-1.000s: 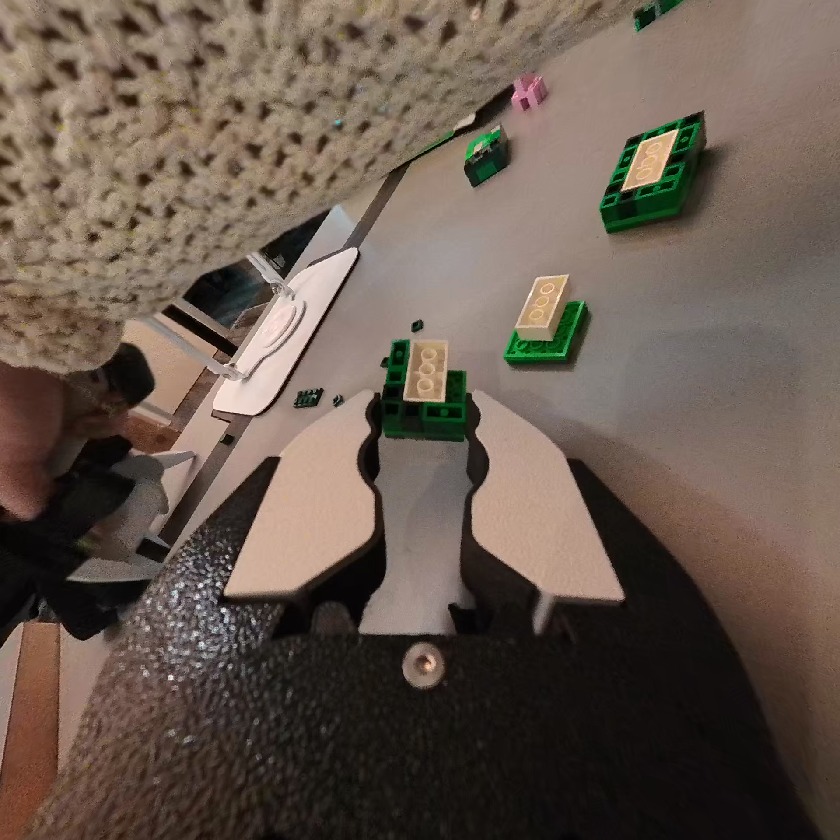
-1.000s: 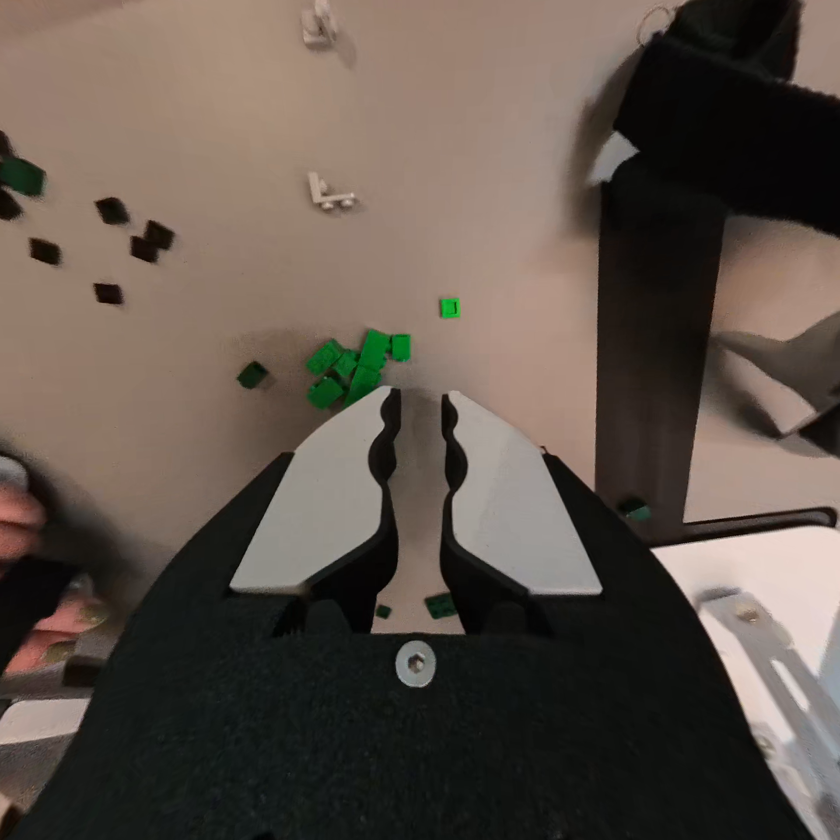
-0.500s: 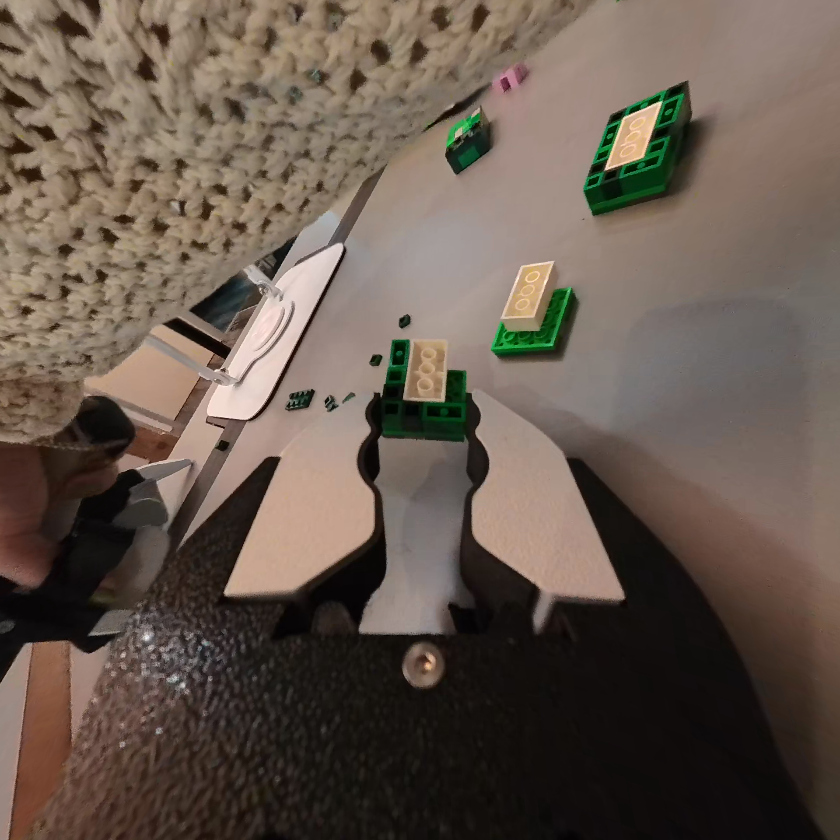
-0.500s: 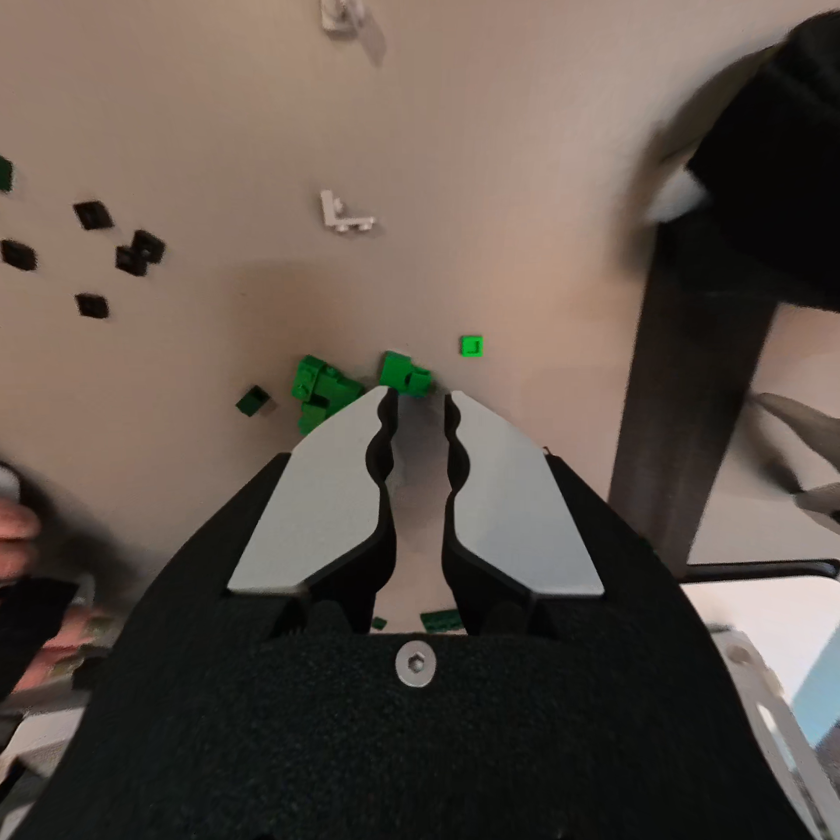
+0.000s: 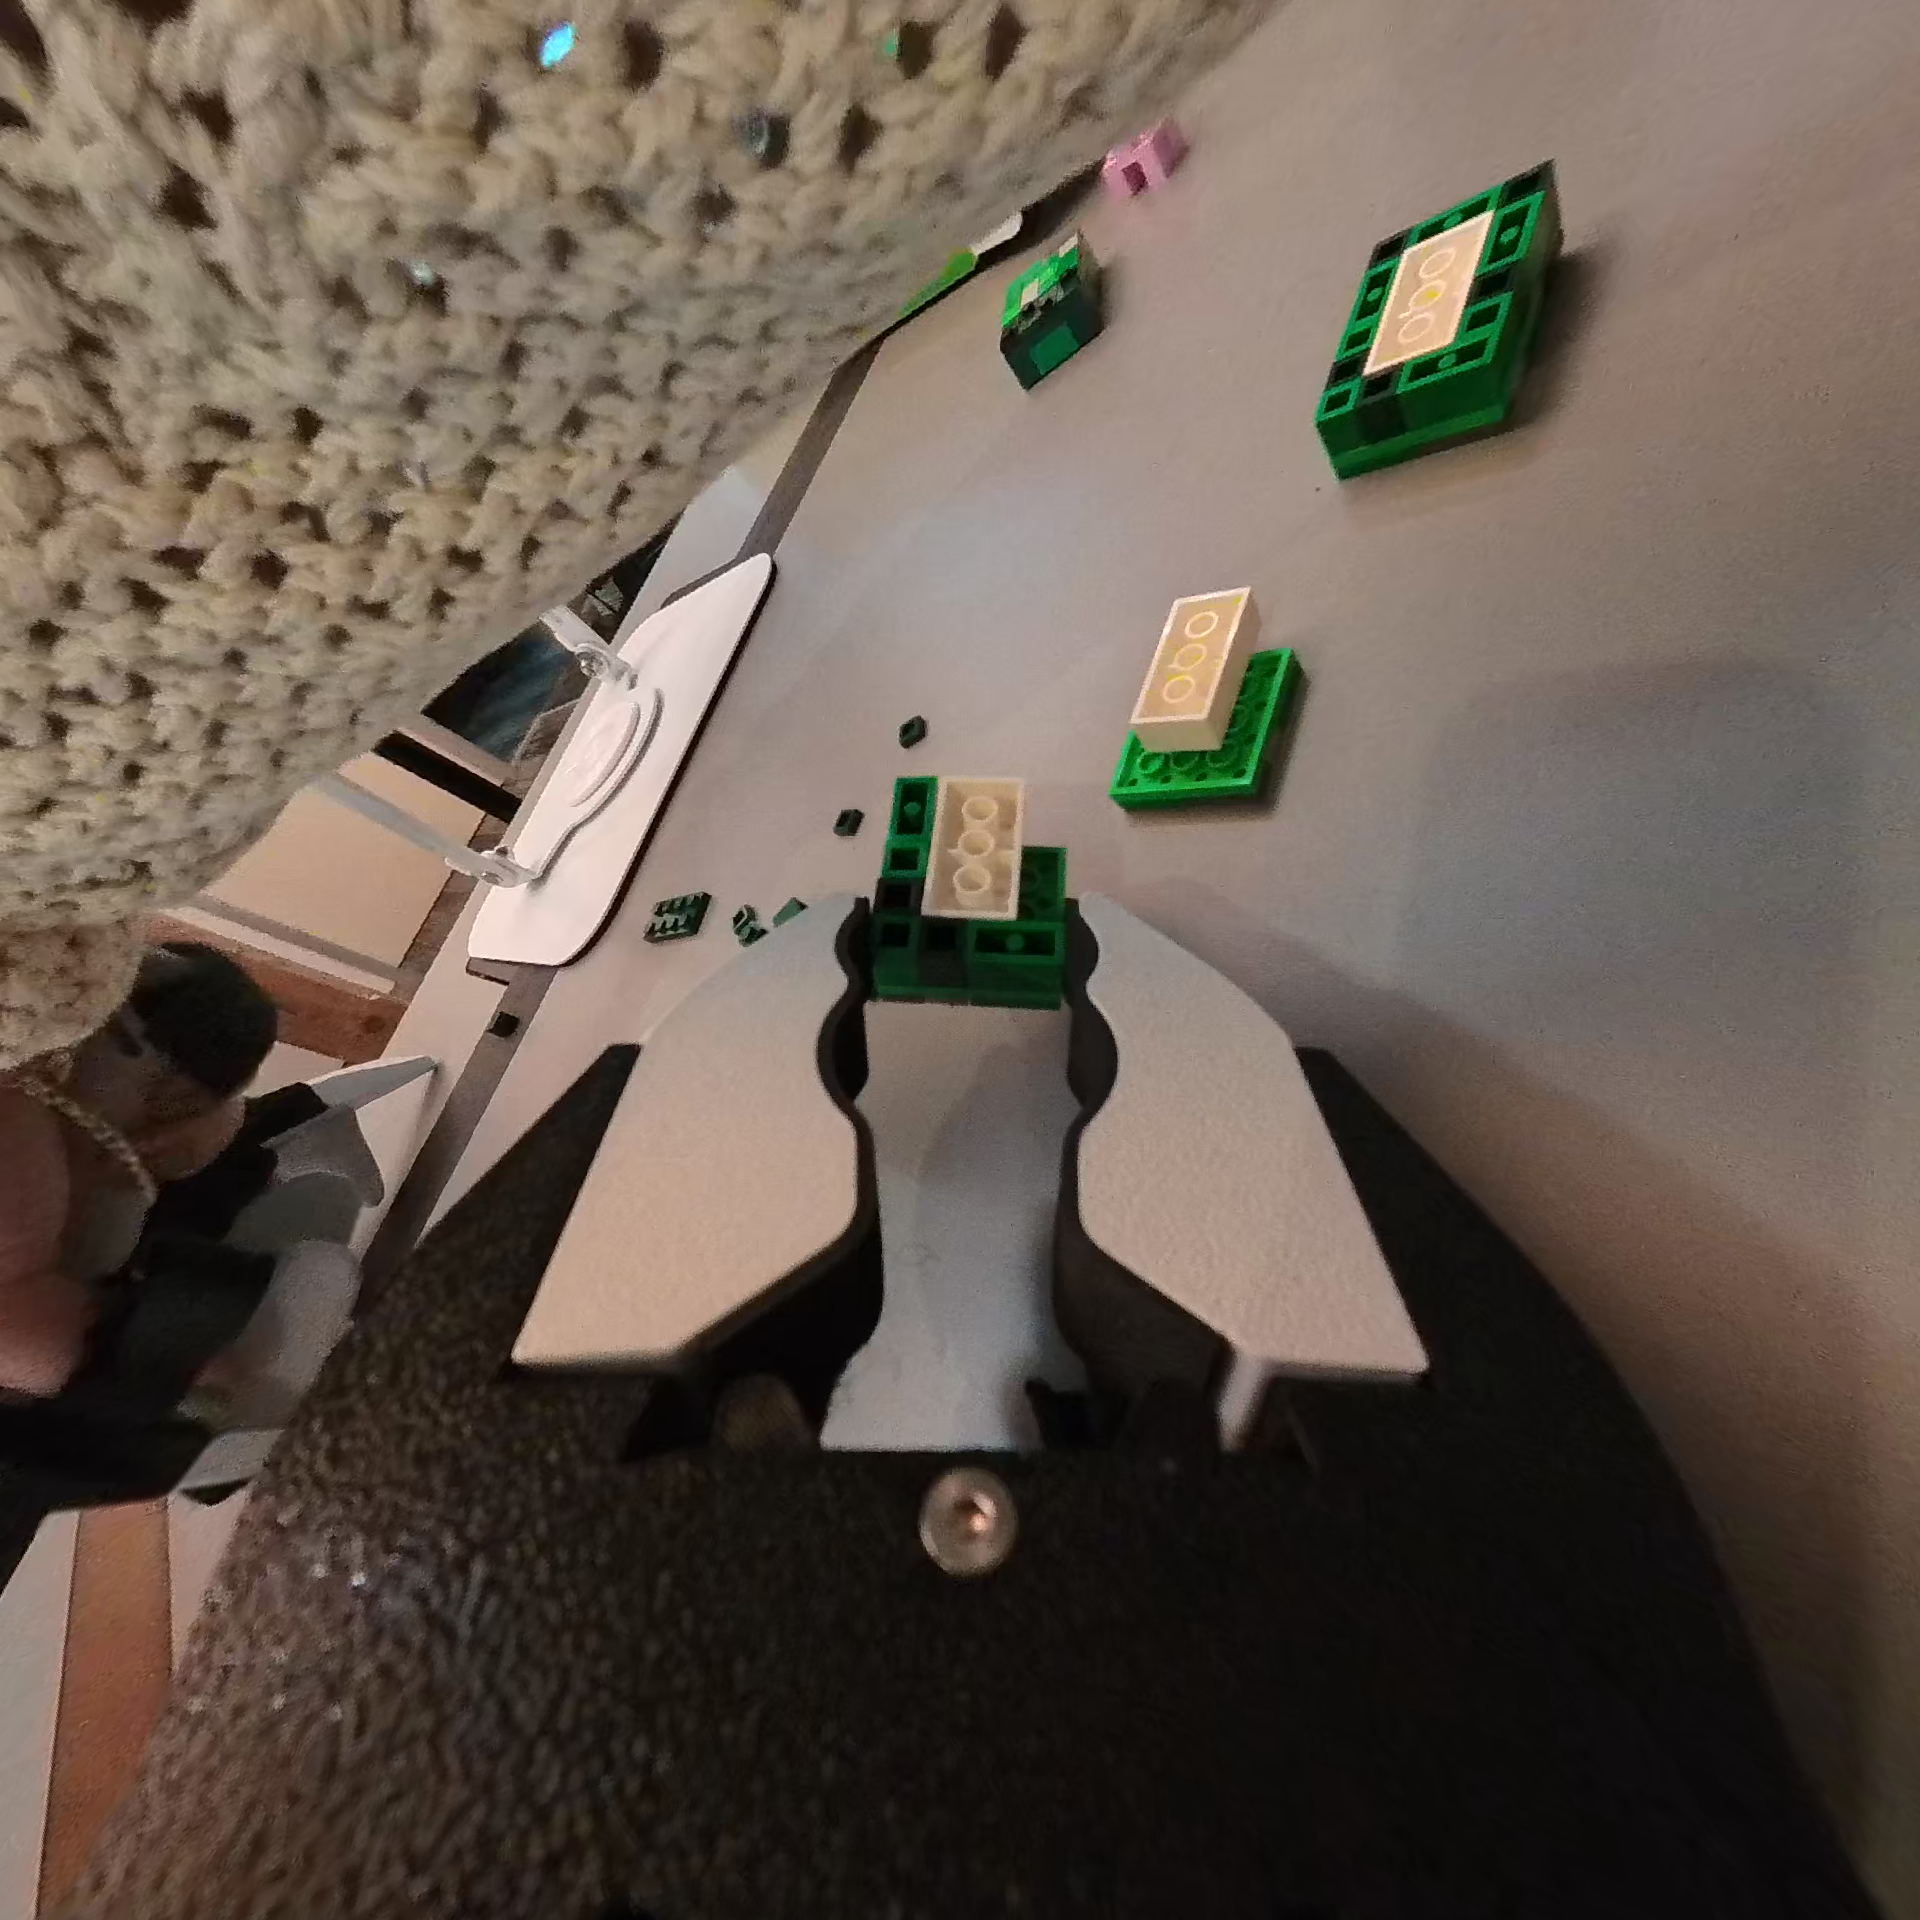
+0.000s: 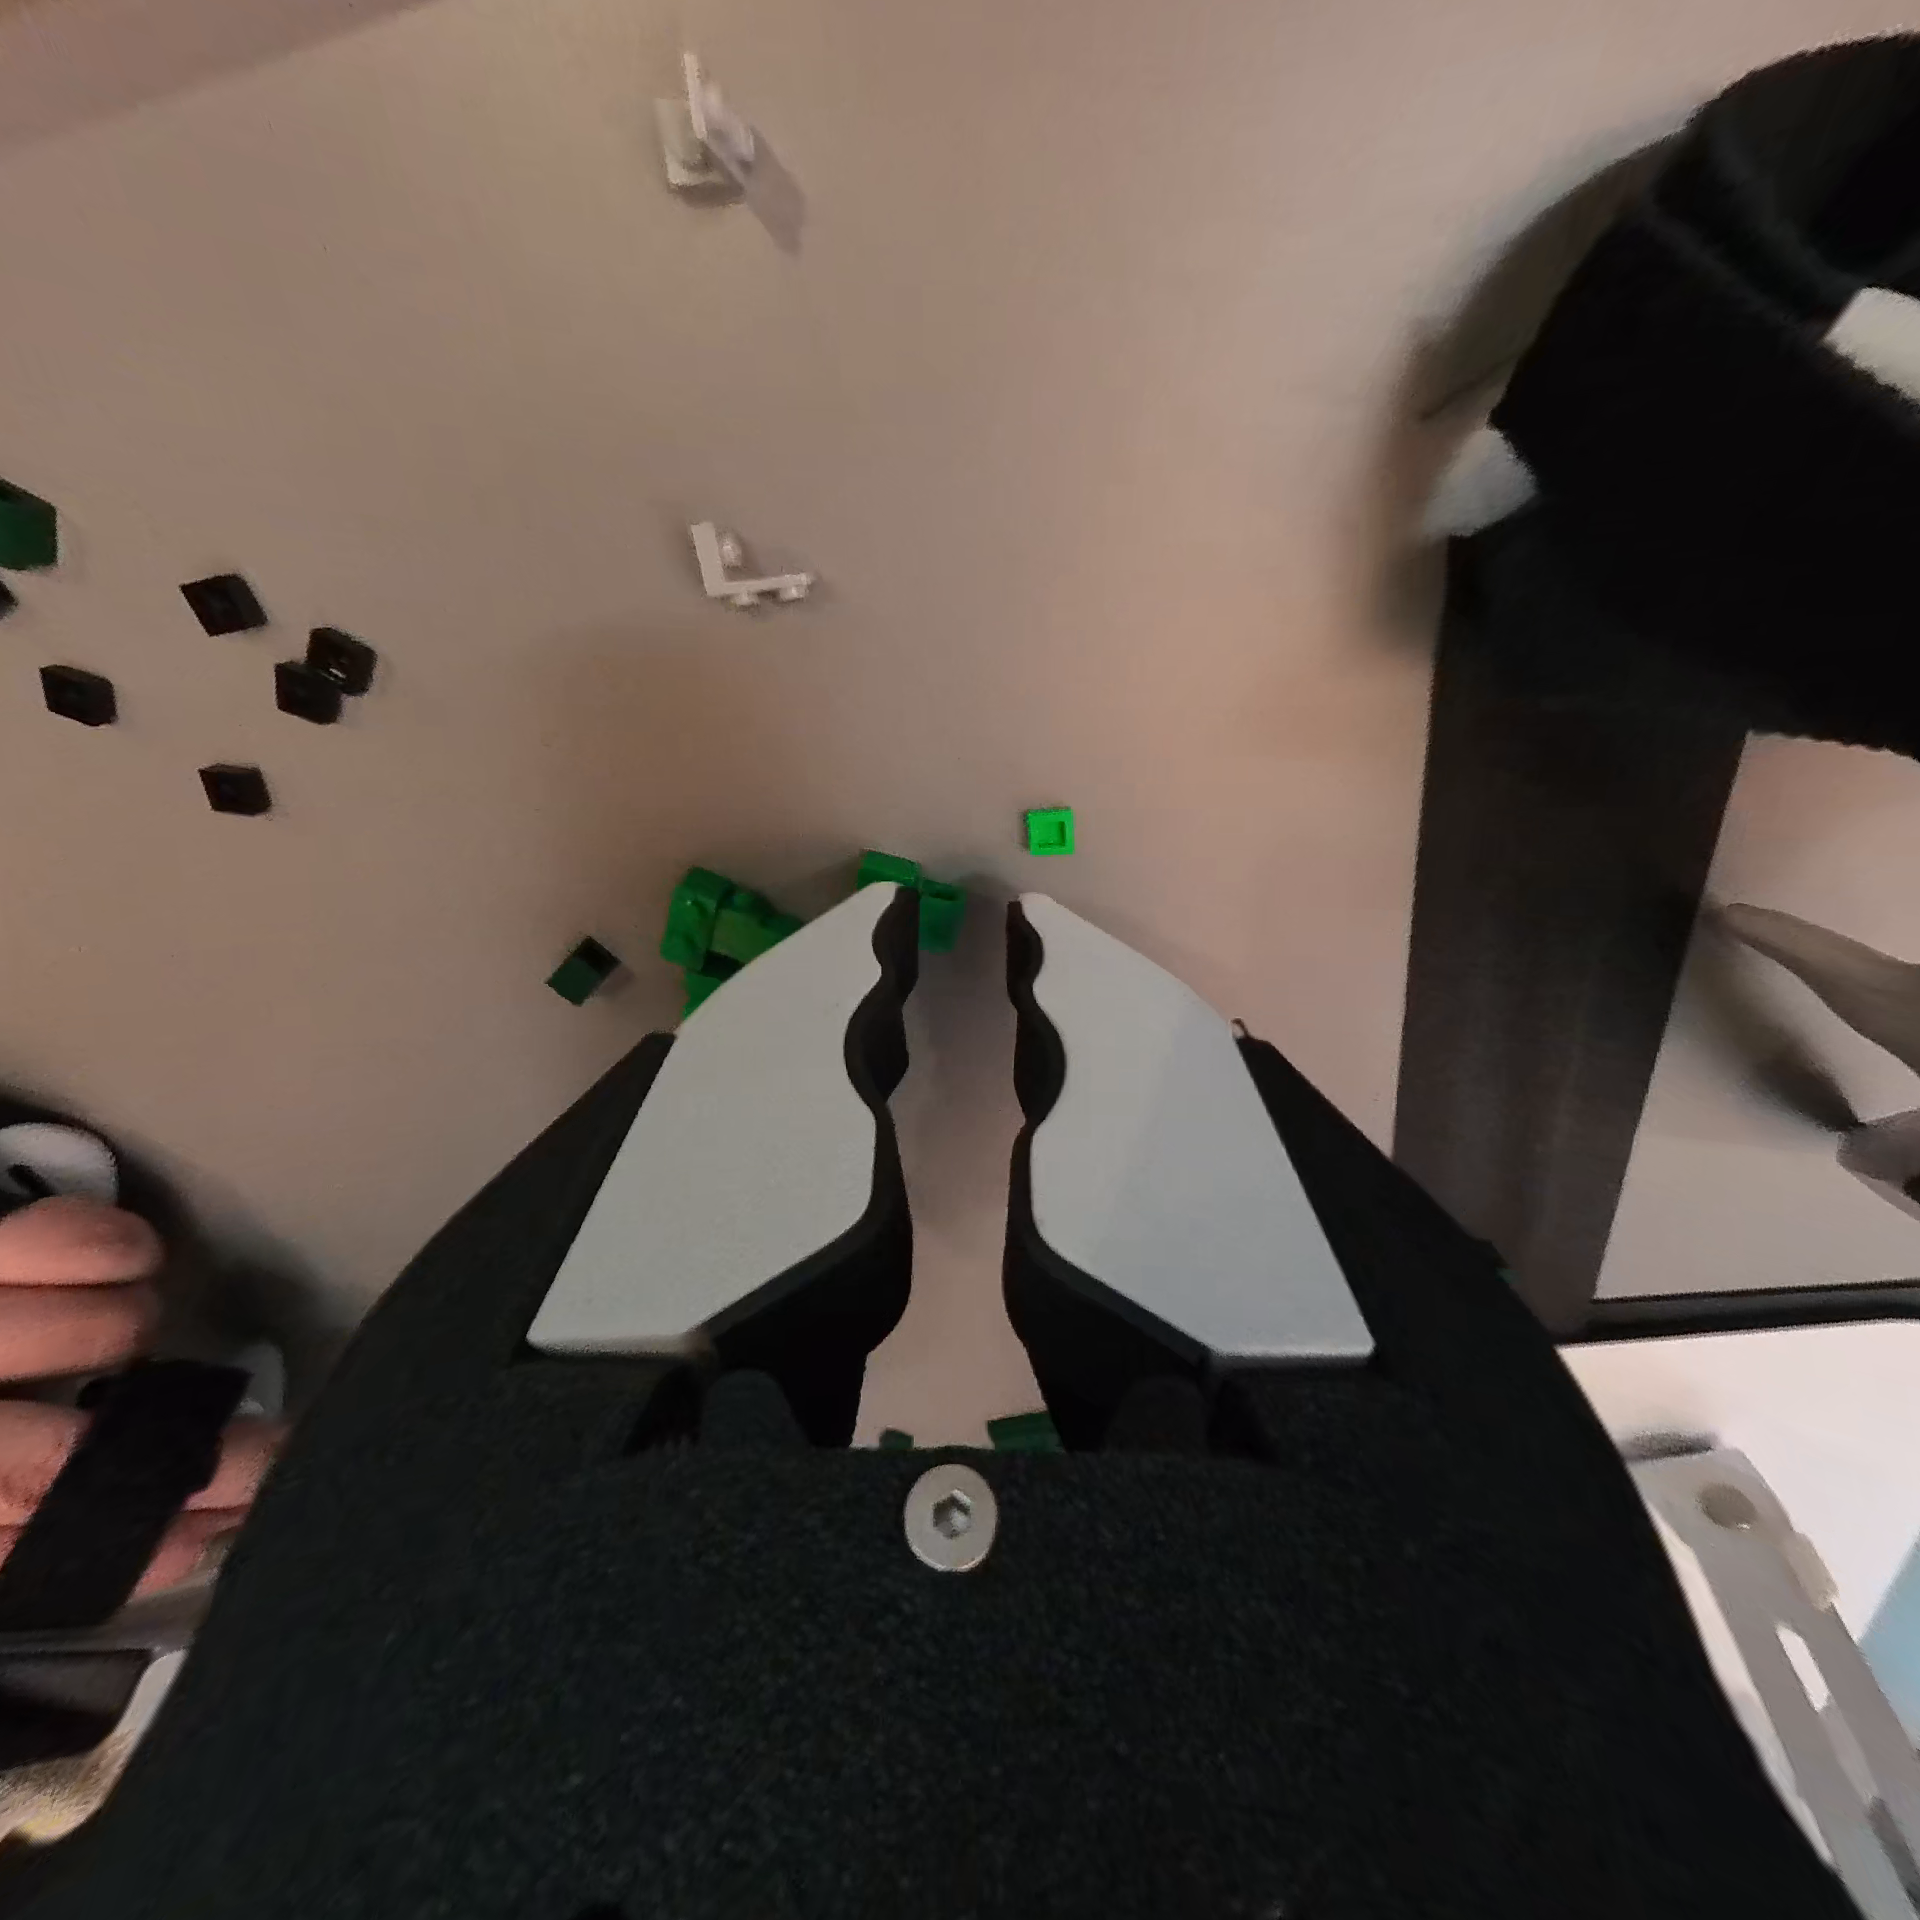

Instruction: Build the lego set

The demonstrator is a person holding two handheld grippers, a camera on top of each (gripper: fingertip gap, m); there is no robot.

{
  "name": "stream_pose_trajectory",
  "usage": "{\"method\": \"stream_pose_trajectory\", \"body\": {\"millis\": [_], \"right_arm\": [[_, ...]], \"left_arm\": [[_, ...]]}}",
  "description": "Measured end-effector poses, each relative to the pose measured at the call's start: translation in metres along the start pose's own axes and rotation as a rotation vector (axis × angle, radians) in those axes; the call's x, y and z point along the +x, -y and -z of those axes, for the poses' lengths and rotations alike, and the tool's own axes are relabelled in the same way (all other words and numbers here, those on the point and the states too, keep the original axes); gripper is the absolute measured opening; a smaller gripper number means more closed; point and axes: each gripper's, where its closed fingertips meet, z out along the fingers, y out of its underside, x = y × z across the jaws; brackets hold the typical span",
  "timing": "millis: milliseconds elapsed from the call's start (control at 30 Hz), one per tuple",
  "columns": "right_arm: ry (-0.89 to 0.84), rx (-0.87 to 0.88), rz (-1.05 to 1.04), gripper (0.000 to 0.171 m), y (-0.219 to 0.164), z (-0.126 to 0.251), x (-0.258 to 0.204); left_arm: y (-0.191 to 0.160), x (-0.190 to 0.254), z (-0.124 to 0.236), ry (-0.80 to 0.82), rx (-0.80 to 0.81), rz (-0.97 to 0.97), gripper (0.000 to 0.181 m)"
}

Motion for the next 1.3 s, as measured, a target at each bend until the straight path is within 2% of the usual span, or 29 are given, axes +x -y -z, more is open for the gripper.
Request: {"method": "stream_pose_trajectory", "body": {"millis": [200, 333, 433, 500, 600, 700, 800, 833, 1000, 1133, 1200, 1300], "right_arm": [[-0.043, -0.046, 0.027, 0.015, -0.002, -0.001, 0.002], [-0.133, -0.074, 0.027, 0.013, -0.006, 0.004, 0.016], [0.055, -0.043, -0.012, 0.01, -0.003, 0.006, -0.013], [0.172, -0.088, -0.034, 0.015, -0.011, 0.005, -0.031], [0.163, -0.137, -0.018, 0.02, -0.022, -0.002, -0.033], [0.192, -0.111, -0.029, 0.019, -0.019, -0.003, -0.037], [0.077, -0.097, 0.009, 0.0, -0.019, -0.001, -0.019], [0.071, -0.091, 0.013, 0.0, -0.019, 0.001, -0.017], [0.148, -0.067, -0.013, 0.012, -0.02, 0.002, -0.024], [-0.011, 0.011, -0.033, 0.005, -0.01, 0.002, 0.002], [0.009, 0.042, -0.048, 0.008, -0.005, 0.003, 0.003], [0.001, -0.009, -0.016, 0.018, -0.011, -0.001, 0.005]], "left_arm": [[0.0, 0.0, 0.0, -0.002, -0.001, -0.002, 0.035], [0.0, 0.001, 0.0, -0.006, -0.004, -0.009, 0.035], [0.0, 0.002, -0.001, -0.008, -0.003, -0.011, 0.035], [0.0, 0.003, -0.001, -0.011, -0.001, -0.015, 0.035], [0.0, 0.004, -0.001, -0.014, -0.004, -0.024, 0.035], [0.0, 0.004, -0.001, -0.015, -0.005, -0.025, 0.035], [0.0, 0.004, -0.001, -0.016, -0.004, -0.024, 0.035], [0.0, 0.004, -0.001, -0.016, -0.005, -0.024, 0.035], [-0.001, 0.005, -0.001, -0.018, -0.008, -0.027, 0.035], [-0.001, 0.005, -0.002, -0.02, -0.008, -0.032, 0.035], [-0.001, 0.006, -0.002, -0.021, -0.009, -0.033, 0.035], [-0.001, 0.006, -0.002, -0.022, -0.009, -0.033, 0.035]]}}
